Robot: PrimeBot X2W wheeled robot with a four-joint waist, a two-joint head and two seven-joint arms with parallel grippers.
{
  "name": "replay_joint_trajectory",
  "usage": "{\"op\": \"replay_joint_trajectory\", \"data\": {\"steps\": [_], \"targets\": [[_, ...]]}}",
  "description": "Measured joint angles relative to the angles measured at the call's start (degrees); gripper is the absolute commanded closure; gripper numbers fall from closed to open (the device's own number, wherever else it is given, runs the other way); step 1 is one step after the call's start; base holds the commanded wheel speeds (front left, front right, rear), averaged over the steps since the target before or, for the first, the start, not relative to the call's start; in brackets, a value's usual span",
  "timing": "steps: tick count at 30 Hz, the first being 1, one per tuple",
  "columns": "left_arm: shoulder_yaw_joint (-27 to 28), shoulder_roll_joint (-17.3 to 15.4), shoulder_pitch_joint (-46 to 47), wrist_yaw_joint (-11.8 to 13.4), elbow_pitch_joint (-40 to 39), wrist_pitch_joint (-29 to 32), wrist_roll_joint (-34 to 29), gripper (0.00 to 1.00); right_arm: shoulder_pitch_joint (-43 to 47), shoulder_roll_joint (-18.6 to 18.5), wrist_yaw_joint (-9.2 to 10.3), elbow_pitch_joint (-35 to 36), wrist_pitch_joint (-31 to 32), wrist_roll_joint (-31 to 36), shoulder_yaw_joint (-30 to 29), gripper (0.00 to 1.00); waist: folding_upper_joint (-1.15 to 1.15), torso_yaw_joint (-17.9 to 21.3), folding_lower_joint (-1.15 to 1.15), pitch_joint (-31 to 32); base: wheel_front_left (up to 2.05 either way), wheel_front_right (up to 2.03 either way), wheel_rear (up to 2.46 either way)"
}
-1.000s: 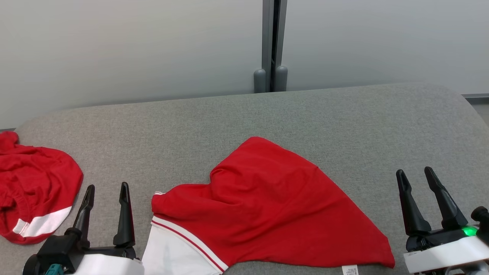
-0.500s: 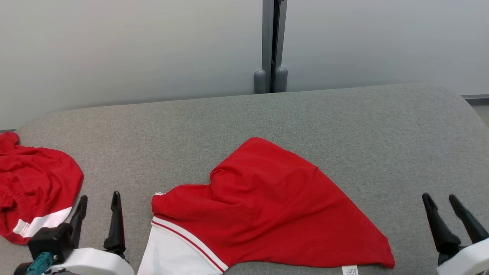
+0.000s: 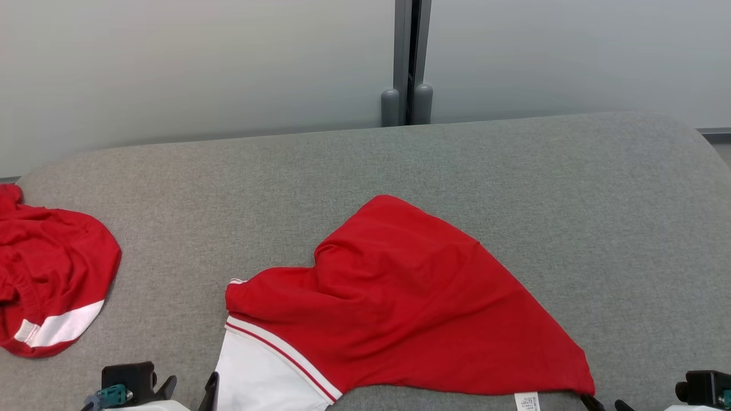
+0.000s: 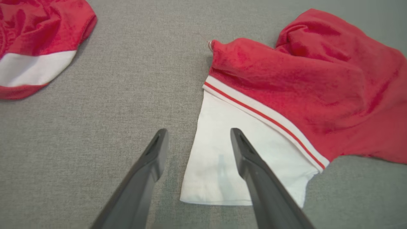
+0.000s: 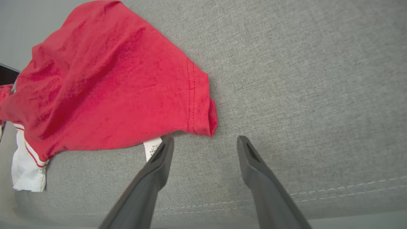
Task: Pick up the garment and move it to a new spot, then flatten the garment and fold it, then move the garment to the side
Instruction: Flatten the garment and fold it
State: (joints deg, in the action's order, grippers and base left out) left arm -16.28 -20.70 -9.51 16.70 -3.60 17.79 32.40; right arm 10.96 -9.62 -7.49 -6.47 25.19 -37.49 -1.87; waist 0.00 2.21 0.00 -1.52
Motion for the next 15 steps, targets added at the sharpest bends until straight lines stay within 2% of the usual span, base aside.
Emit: {"op": "replay_joint_trajectory", "data": {"steps": [7, 15], "targets": [[-1.41, -0.18, 1.60, -0.99, 1.98, 1.98, 0.45, 0.00, -3.02, 0.44, 0.00, -3.79, -1.76, 1.74, 0.68, 0.00, 0.00, -0.36, 0.00, -1.81, 0.00, 0.00, 0.00], [-2.46, 0.32, 1.82, -0.74, 4.63, 3.85, 1.02, 0.00, -5.57, 0.46, 0.00, -5.89, -3.12, 1.32, 2.24, 0.00, 0.00, -0.44, 0.00, -3.13, 0.00, 0.00, 0.00]]}}
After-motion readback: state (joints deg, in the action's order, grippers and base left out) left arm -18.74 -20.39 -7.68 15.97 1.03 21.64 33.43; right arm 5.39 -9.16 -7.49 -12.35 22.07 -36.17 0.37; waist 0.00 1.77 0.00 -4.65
